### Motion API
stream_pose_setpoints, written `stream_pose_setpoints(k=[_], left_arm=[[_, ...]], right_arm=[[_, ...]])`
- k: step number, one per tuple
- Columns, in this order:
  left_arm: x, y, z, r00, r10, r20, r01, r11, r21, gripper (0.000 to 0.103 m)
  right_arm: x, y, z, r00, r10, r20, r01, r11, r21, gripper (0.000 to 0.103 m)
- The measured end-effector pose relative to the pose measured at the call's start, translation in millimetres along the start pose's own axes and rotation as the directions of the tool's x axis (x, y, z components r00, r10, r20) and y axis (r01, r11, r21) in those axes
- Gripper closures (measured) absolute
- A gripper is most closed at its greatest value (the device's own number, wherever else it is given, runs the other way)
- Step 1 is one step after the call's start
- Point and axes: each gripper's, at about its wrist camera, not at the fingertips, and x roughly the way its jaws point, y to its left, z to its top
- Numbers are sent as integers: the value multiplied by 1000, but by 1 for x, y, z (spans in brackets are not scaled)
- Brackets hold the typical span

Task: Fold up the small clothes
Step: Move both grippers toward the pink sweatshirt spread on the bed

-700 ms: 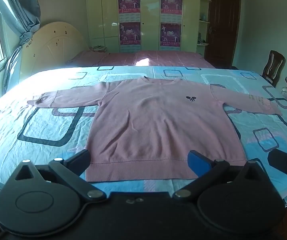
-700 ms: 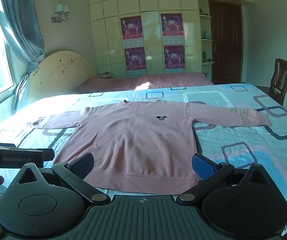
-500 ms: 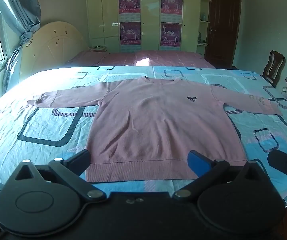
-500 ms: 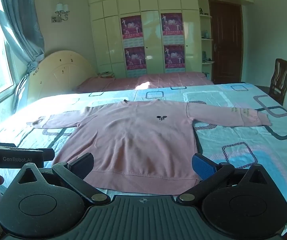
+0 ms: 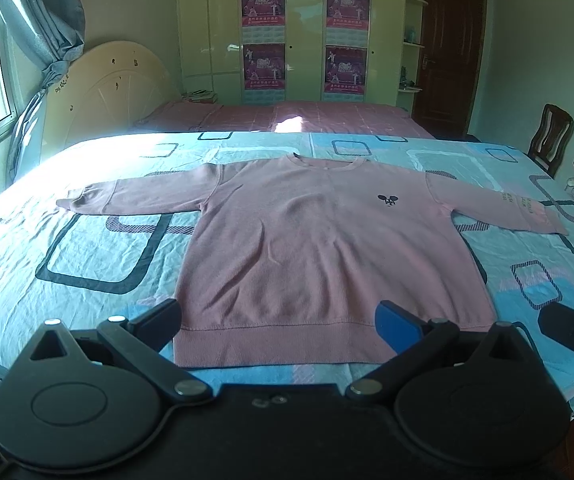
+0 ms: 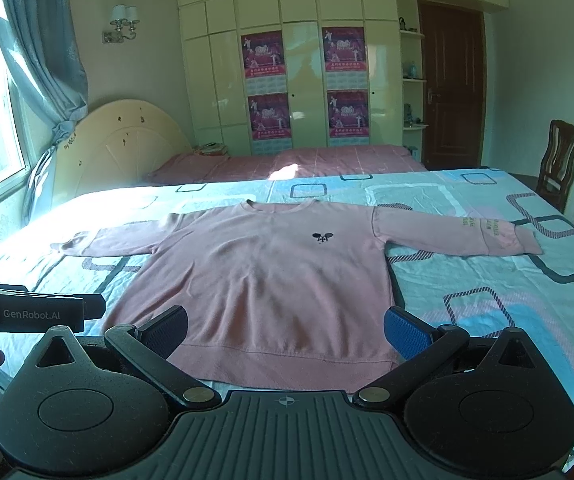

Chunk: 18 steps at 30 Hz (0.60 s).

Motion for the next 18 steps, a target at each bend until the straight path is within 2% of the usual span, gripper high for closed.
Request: stream_pose_setpoints(k=[10, 18], left_arm=[[11, 6, 6, 1000, 6, -6, -6, 1000, -9, 0], [27, 10, 13, 1000, 5, -19, -5, 1000, -3, 0]], right_arm=[[11, -1, 3, 1000, -23, 1, 23, 1000, -5, 0], [26, -1, 6, 998, -48, -45, 48, 999, -7, 0]])
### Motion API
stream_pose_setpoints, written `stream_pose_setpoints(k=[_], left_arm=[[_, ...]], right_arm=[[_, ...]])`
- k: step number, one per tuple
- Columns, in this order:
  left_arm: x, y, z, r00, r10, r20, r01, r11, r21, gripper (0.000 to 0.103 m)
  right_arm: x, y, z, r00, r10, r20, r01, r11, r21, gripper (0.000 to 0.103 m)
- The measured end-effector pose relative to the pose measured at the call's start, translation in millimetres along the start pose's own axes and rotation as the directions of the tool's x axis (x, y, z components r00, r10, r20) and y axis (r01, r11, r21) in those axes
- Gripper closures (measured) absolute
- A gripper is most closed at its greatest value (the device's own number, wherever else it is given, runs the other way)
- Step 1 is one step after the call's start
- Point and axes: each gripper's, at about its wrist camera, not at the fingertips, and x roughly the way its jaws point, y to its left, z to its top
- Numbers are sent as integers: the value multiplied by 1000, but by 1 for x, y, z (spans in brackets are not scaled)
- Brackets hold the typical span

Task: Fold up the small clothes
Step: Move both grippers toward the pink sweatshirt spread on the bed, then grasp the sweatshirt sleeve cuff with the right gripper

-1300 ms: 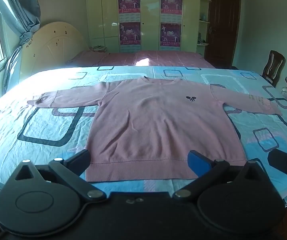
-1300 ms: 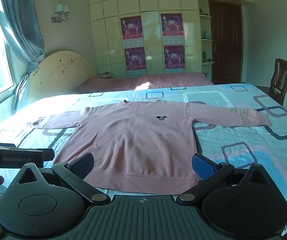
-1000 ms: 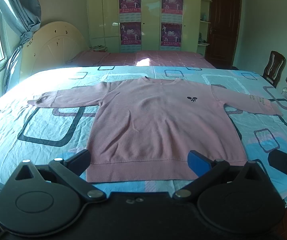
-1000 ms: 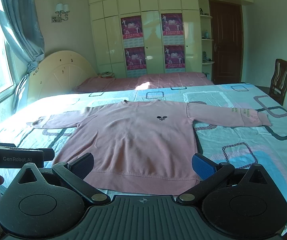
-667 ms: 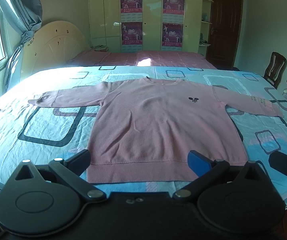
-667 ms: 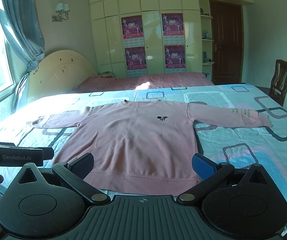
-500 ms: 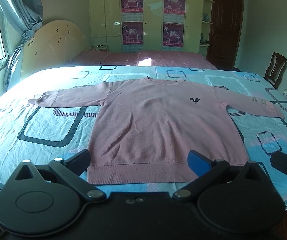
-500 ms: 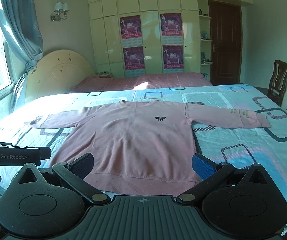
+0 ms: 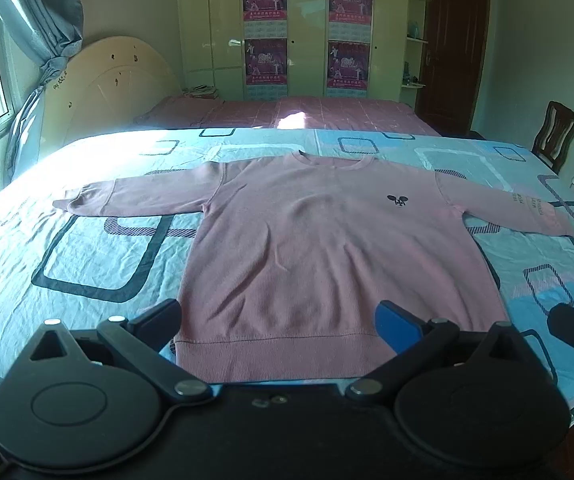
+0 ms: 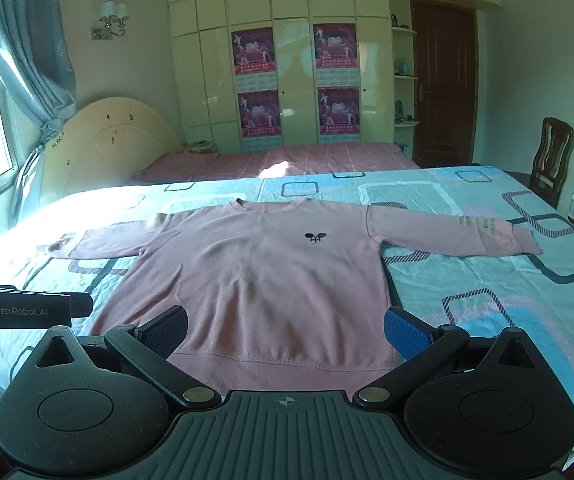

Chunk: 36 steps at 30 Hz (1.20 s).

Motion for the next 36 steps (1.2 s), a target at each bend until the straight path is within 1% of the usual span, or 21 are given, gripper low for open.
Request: stream_pose_setpoints(k=[2, 4, 5, 6, 8, 9, 12, 16, 19, 21, 26, 29, 33, 36], left_arm=[[5, 2, 3, 1000, -2, -5, 2, 1000, -2, 0], [10, 3, 5, 1000, -5, -11, 5, 1000, -1, 0], [13, 3, 6, 1000, -7, -13, 7, 1000, 1, 0], [15, 4, 7, 1000, -8, -14, 8, 1000, 2, 0], [21, 3, 9, 1000, -10, -19, 11, 1000, 7, 0], [24, 4, 11, 1000, -12, -21, 13, 1000, 8, 0], [32, 6, 13, 1000, -13, -27, 14, 1000, 12, 0], [50, 10, 20, 999, -18, -41, 19, 1000, 16, 0], [63, 15, 26, 999, -17, -33, 18, 1000, 21, 0], [72, 19, 32, 999, -26, -30, 27, 999, 25, 0], [100, 32, 47, 999, -39, -20, 40, 998, 42, 0], [117, 43, 55, 999, -51, -16, 52, 998, 40, 0], [140, 56, 65, 998, -58, -9, 58, 998, 38, 0], [157, 62, 71, 998, -58, -12, 59, 998, 37, 0]], right_arm=[[4, 0, 1, 1000, 0, -14, 0, 1000, 11, 0], [11, -1, 2, 999, 23, -30, -21, 998, 59, 0], [12, -1, 2, 1000, 11, -15, -10, 999, 47, 0], [15, -1, 3, 1000, 17, -14, -16, 998, 62, 0], [18, 0, 4, 1000, 0, -14, 0, 999, 53, 0], [21, 0, 4, 999, 4, -32, -2, 998, 67, 0], [30, 0, 6, 999, 2, -46, 2, 997, 83, 0], [44, 0, 8, 999, -26, -38, 29, 996, 79, 0], [55, -2, 10, 998, -51, -22, 53, 995, 81, 0], [63, -3, 13, 997, -66, -26, 68, 994, 86, 0], [88, -6, 25, 995, -97, -22, 99, 988, 117, 0], [100, -9, 33, 991, -136, -14, 136, 983, 125, 0], [117, -20, 45, 985, -170, -12, 170, 973, 156, 0], [129, -32, 51, 984, -179, -15, 179, 966, 185, 0]])
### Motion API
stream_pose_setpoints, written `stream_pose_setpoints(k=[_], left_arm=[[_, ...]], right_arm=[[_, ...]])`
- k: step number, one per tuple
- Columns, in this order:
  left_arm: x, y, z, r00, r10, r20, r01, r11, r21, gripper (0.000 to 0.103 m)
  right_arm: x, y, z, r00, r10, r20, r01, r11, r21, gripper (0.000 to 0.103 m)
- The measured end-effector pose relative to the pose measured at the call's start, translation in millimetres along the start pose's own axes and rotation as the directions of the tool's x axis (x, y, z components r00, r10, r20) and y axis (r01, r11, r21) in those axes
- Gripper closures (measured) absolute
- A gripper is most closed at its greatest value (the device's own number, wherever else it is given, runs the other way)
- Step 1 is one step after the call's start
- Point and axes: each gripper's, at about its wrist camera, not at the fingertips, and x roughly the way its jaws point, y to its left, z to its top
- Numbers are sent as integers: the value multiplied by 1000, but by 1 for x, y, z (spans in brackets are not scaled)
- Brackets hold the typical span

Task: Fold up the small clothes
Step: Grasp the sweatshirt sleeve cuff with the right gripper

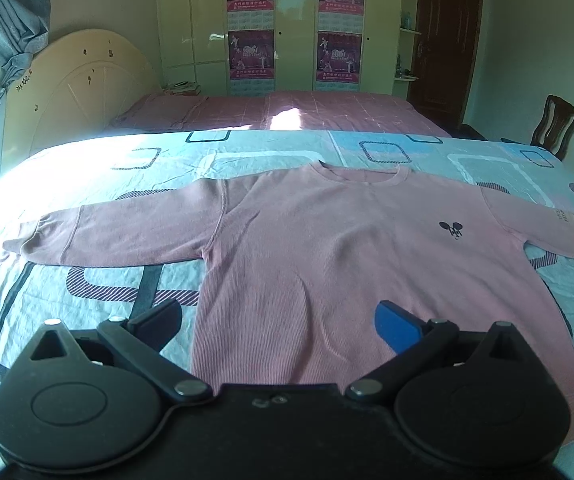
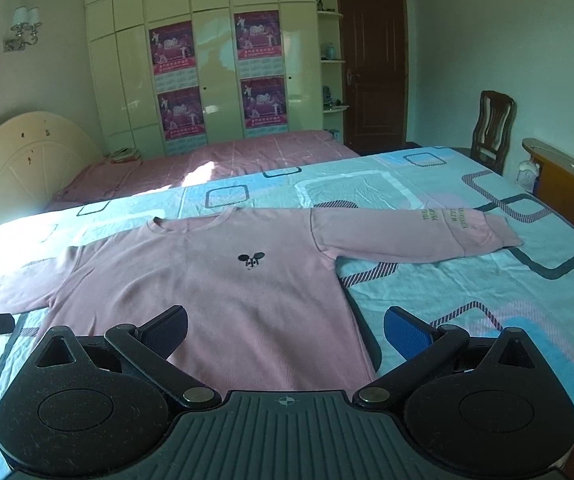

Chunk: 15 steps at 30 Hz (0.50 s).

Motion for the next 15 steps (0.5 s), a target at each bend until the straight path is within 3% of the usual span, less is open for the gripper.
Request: stream_pose_setpoints(k=[8, 15], left_arm=[[34, -6, 13, 1000, -1, -6, 1, 1000, 9, 0], [71, -29, 25, 999, 24, -39, -25, 1000, -4, 0]], right_arm=[[44, -33, 16, 999, -39, -32, 41, 998, 40, 0], [96, -91, 33, 997, -81, -20, 82, 995, 58, 1]])
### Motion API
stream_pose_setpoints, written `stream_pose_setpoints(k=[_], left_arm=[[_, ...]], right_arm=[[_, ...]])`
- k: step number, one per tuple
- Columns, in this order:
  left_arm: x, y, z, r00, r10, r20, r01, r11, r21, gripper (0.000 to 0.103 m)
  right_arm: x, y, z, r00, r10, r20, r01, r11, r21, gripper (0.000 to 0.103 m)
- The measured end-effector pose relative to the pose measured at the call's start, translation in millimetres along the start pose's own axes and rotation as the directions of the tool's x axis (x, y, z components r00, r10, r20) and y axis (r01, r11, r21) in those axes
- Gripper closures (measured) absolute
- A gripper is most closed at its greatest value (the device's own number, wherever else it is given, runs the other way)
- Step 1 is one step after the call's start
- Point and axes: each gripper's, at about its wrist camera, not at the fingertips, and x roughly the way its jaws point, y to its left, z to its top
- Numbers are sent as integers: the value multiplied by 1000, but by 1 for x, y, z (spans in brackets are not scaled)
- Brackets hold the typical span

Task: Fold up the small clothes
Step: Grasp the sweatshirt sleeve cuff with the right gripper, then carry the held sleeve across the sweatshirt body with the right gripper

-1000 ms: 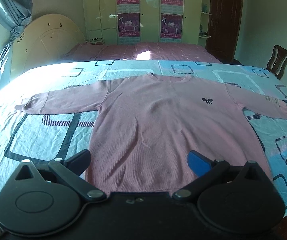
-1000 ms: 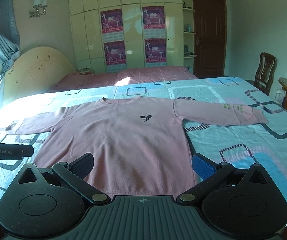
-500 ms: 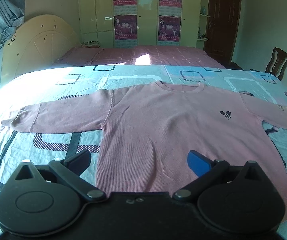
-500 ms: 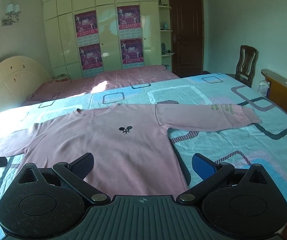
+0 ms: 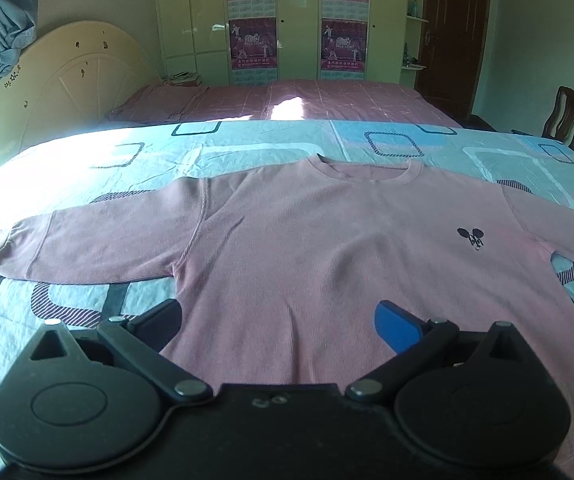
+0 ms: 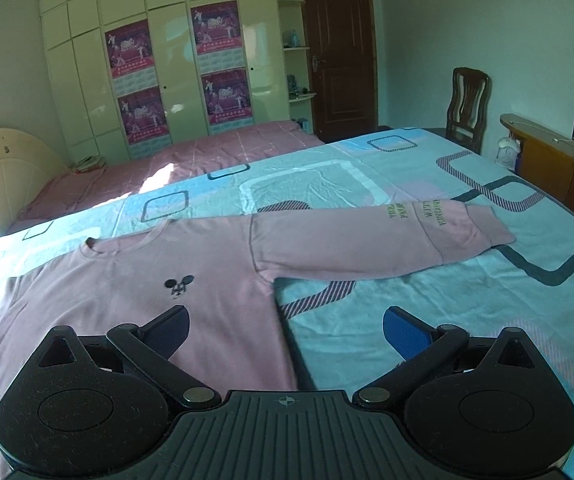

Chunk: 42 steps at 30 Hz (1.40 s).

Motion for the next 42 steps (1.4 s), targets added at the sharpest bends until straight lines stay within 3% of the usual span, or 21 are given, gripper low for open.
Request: stream_pose_setpoints(k=[3, 4, 5, 6, 14, 22, 24, 27, 28, 30, 31, 38, 42], left_arm=[[18, -16, 7, 1000, -8, -8, 8, 1000, -15, 0], [25, -23, 10, 1000, -9, -12, 9, 1000, -11, 0], [32, -31, 13, 1000, -7, -17, 7, 1000, -2, 1], [38, -37, 15, 1000, -2, -21, 2, 1000, 7, 1], [81, -86, 31, 999, 8, -53, -5, 999, 44, 6], [104, -106, 42, 997, 49, -64, -43, 996, 79, 7], [106, -108, 42, 997, 55, -62, -49, 995, 85, 8], [109, -109, 42, 996, 50, -71, -44, 995, 90, 14], [110, -109, 42, 996, 53, -79, -46, 995, 87, 15], [113, -109, 43, 995, 53, -90, -46, 995, 84, 16], [115, -109, 44, 994, 54, -93, -46, 995, 84, 16], [118, -107, 51, 995, 66, -70, -59, 993, 105, 18], [119, -99, 57, 996, 75, -51, -69, 993, 99, 20]], right_arm=[[28, -32, 12, 1000, -27, -7, 27, 999, 29, 1], [36, -42, 15, 999, -39, -11, 39, 998, 40, 5], [44, -54, 19, 999, -48, -21, 49, 997, 54, 25], [55, -67, 22, 997, -63, -37, 66, 995, 75, 37], [119, -163, 42, 980, -165, -112, 187, 956, 227, 37], [165, -216, 50, 967, -204, -152, 244, 911, 331, 39], [175, -226, 52, 965, -212, -152, 253, 901, 352, 61], [180, -236, 52, 966, -221, -132, 256, 884, 390, 77], [180, -239, 52, 968, -218, -122, 249, 882, 399, 81], [180, -240, 55, 975, -200, -100, 223, 892, 393, 98], [178, -239, 57, 977, -194, -89, 214, 896, 390, 99], [170, -196, 81, 991, -131, 20, 120, 950, 287, 99], [164, -129, 100, 996, -17, 86, 3, 986, 165, 99]])
